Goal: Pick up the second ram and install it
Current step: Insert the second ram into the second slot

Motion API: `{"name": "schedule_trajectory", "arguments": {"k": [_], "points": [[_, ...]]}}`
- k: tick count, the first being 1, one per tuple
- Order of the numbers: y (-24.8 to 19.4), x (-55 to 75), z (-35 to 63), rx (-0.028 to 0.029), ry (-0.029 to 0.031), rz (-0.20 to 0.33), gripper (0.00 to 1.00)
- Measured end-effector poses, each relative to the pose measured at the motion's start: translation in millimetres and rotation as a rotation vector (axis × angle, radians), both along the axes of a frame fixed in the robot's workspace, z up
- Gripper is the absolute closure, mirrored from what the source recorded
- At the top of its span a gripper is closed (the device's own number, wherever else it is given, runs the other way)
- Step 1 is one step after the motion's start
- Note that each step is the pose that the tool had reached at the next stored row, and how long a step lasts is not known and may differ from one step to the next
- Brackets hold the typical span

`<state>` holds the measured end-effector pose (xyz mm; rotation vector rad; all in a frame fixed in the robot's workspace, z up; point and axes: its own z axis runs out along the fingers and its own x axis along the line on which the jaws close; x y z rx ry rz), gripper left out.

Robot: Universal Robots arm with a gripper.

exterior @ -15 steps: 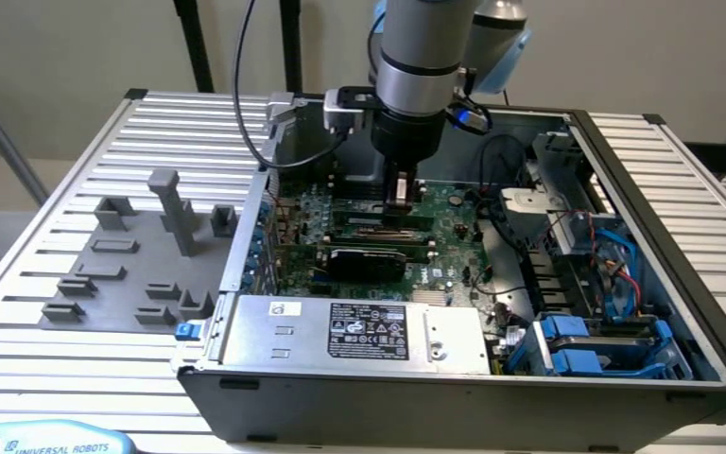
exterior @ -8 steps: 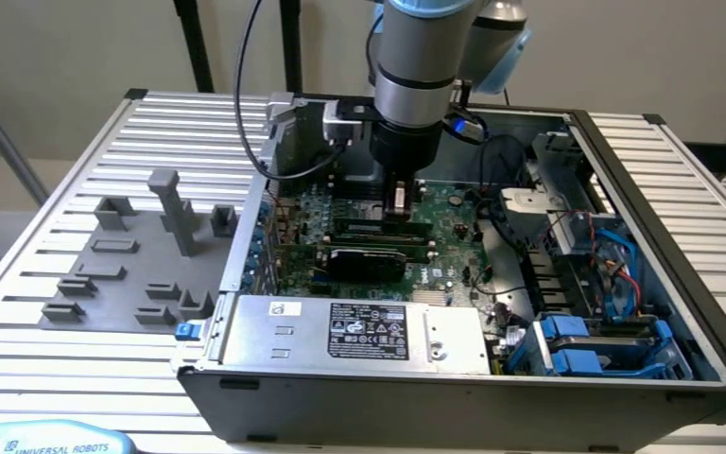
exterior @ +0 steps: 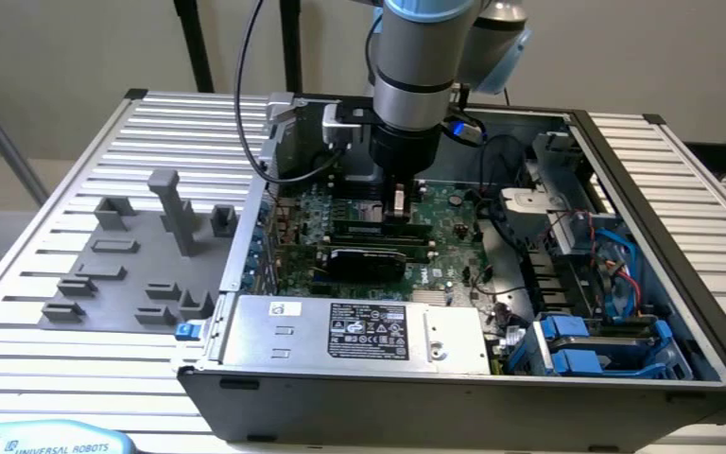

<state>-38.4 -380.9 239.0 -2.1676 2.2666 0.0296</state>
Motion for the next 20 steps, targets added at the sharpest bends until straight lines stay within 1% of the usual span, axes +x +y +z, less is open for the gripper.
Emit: {"name": "schedule_trajectory", "arguments": {"k": [3, 8, 13, 16, 18, 20], "points": [[0.0, 0.0, -0.5, 0.0001, 0.0, 0.001, 0.87], [0.0, -0.1, -1.6, -0.0002, 0.0007, 0.029, 0.87], [0.1, 0.0, -2.7, 0.0003, 0.0043, 0.033, 0.87], [0.0, 0.0, -4.4, -0.0001, 0.0075, 0.033, 0.87], [0.0, 0.0, -4.7, -0.0007, 0.011, 0.033, 0.87], [0.0, 0.0, -5.1, -0.0008, 0.0119, 0.033, 0.87]]}}
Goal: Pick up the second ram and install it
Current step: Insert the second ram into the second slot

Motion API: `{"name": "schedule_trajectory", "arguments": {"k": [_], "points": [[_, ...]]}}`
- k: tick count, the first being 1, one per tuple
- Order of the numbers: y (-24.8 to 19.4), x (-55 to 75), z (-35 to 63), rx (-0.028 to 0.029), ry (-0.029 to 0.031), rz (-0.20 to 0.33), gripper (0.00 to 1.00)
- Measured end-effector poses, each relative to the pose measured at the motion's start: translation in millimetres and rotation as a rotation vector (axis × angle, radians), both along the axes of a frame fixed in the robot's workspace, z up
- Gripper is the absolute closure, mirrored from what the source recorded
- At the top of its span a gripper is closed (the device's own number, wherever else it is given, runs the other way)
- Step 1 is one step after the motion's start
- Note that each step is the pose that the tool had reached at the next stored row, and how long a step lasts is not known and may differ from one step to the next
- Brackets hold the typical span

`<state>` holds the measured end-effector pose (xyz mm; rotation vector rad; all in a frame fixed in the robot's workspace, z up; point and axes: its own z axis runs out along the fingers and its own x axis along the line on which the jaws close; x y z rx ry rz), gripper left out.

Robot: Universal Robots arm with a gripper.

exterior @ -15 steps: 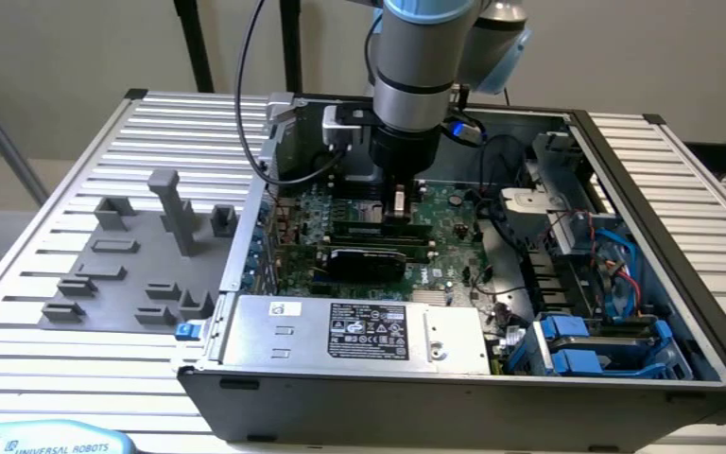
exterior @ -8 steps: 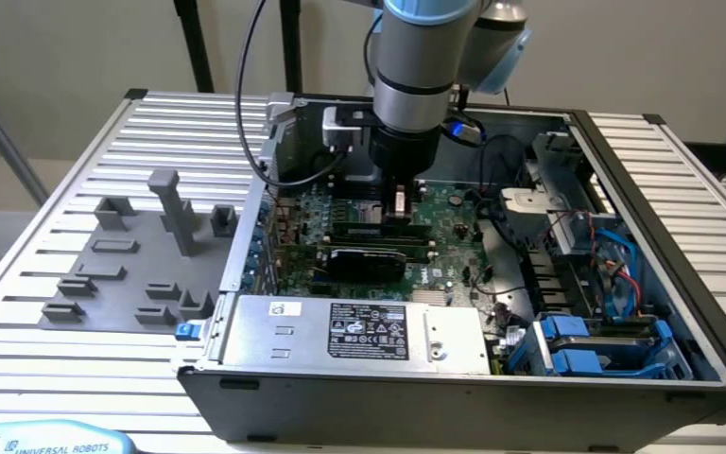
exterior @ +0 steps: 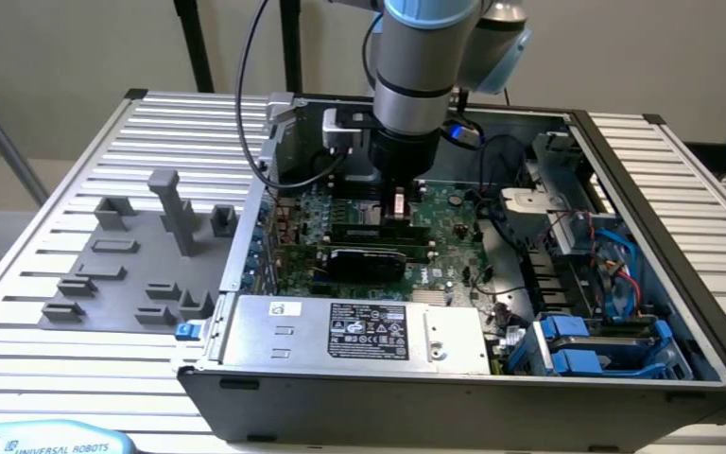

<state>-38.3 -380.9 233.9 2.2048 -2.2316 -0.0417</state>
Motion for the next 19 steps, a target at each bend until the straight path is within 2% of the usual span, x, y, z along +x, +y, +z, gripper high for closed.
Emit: {"name": "schedule_trajectory", "arguments": {"k": [19], "points": [[0.0, 1.5, -4.9, 0.0001, 0.0091, 0.0, 0.87]]}}
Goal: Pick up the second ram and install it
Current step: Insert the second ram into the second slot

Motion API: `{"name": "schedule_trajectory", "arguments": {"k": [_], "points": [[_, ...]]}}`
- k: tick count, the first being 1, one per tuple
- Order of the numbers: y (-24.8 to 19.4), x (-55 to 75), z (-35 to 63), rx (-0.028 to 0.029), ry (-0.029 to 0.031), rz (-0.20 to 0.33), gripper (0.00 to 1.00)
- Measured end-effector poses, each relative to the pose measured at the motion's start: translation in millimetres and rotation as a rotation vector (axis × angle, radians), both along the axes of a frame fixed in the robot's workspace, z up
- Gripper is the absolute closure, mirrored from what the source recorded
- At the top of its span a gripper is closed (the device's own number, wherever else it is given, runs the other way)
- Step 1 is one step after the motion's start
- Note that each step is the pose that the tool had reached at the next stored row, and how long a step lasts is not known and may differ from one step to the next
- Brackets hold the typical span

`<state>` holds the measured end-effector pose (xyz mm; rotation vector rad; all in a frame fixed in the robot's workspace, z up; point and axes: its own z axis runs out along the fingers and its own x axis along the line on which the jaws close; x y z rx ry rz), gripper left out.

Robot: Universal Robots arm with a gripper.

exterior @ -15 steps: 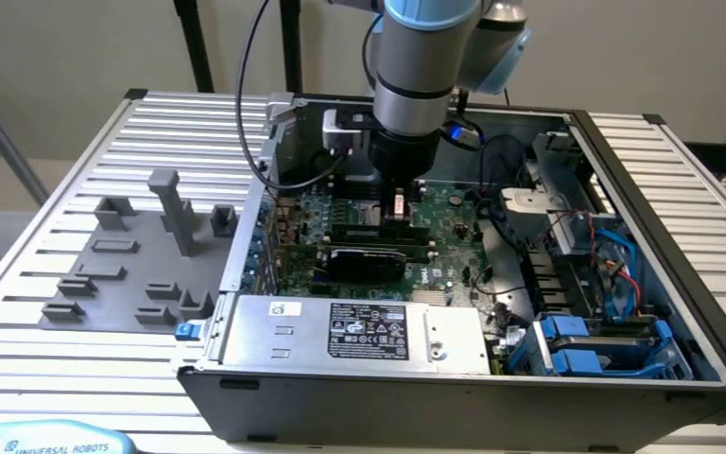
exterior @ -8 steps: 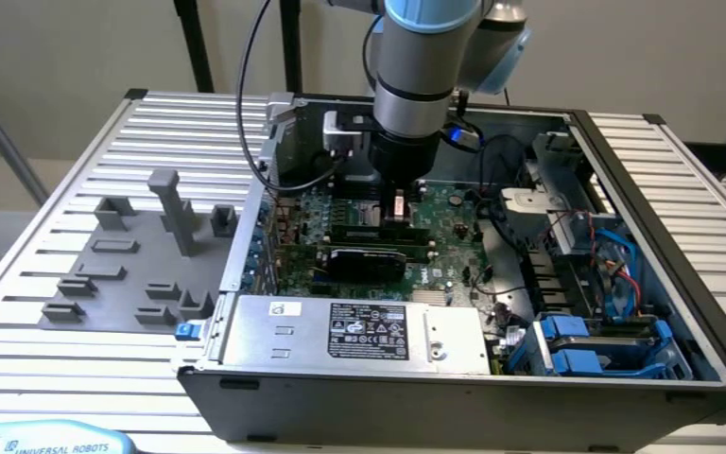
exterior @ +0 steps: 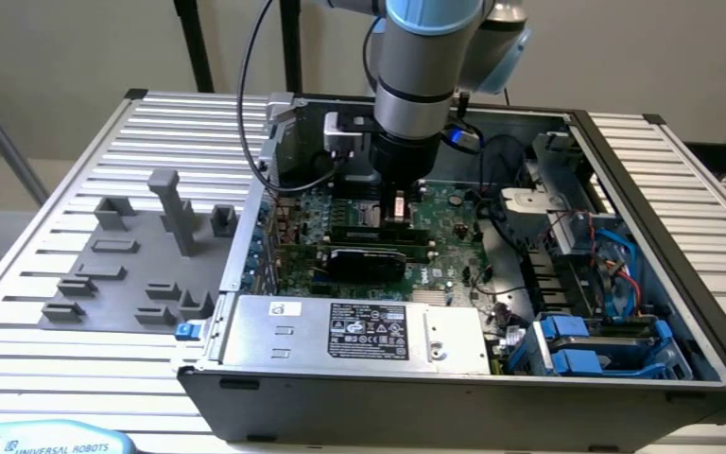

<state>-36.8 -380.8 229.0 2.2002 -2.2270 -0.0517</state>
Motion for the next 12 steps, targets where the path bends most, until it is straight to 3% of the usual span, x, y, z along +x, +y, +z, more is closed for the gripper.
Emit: {"name": "schedule_trajectory", "arguments": {"k": [12], "points": [[0.0, 0.7, -2.8, -0.0002, 0.0019, 0.0, 0.87]]}}
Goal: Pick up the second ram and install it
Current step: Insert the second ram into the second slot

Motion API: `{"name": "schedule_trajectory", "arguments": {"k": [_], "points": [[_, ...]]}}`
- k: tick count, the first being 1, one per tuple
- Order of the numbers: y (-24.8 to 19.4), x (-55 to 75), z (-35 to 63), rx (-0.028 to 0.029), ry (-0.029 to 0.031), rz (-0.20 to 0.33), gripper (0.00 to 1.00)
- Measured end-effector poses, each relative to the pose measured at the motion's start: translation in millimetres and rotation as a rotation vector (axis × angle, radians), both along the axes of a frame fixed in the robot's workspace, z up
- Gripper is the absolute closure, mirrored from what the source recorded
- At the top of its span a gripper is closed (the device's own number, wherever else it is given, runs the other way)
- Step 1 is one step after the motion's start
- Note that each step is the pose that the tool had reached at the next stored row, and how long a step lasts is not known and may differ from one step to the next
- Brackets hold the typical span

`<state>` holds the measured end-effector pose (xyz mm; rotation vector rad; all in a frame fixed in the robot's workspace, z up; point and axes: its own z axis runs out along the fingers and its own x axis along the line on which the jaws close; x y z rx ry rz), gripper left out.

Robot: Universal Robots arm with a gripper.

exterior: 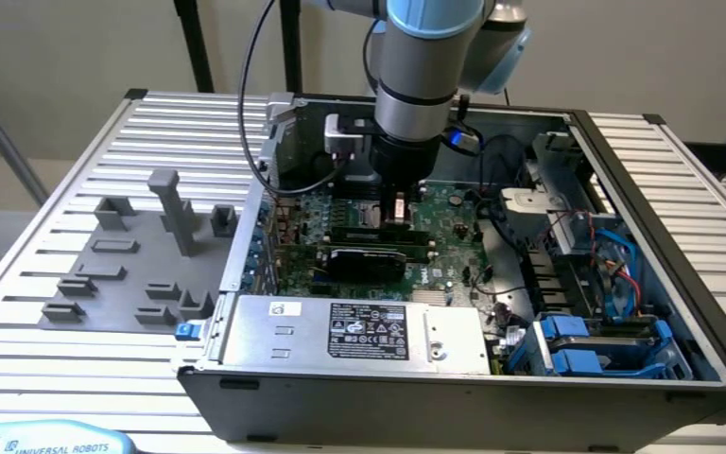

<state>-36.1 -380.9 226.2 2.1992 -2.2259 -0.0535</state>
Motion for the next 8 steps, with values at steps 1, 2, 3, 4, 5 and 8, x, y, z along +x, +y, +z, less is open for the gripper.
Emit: {"name": "schedule_trajectory", "arguments": {"k": [1, 2, 3, 4, 5, 8], "points": [[0.0, 0.1, -0.2, -0.0001, 0.0001, 0.0, 0.87], [0.0, 0.2, -0.3, -0.0001, 0.0003, 0.0, 0.87], [0.0, 0.3, -0.3, -0.0002, 0.0005, 0.0, 0.87], [0.0, 0.4, -0.3, -0.0002, 0.0005, 0.0, 0.87], [0.0, 0.5, -0.4, -0.0001, 0.0004, 0.0, 0.87], [0.0, 0.7, -0.4, 0.0, 0.0005, 0.0, 0.87]]}}
